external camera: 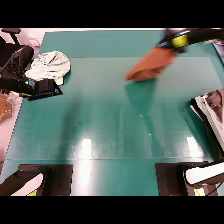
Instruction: Fold the shirts.
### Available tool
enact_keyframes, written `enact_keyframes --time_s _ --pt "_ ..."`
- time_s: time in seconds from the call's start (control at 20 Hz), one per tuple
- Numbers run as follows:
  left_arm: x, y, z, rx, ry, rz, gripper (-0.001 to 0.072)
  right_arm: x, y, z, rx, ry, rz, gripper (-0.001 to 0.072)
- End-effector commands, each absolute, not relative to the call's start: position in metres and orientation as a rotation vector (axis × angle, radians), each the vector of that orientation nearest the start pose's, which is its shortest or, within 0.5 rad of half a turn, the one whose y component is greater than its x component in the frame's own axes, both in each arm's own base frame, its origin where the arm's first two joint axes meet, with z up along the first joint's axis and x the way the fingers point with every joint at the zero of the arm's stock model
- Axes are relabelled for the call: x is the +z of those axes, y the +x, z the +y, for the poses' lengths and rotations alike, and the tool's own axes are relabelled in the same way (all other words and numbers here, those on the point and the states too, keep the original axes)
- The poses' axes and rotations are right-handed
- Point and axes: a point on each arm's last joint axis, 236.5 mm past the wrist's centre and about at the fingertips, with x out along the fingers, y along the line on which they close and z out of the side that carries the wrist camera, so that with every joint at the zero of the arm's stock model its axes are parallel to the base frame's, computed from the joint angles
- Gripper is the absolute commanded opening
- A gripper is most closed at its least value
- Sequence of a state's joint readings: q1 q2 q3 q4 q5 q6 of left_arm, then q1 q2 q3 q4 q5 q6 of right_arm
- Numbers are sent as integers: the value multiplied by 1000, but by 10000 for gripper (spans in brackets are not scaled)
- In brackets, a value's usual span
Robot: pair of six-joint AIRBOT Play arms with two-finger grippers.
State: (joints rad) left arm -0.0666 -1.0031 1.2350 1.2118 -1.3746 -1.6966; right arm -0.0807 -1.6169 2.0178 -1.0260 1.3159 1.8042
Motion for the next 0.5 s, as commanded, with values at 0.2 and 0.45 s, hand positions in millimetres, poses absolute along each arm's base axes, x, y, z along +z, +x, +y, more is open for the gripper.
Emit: enact_keyframes --time_s 0.2,0.45 --pt "134 307 -133 -367 -444 1188 697 270 421 -154 -231 802 723 13" --pt "135 308 -133 -369 -447 1186 697 293 381 -197 -218 808 662 13"
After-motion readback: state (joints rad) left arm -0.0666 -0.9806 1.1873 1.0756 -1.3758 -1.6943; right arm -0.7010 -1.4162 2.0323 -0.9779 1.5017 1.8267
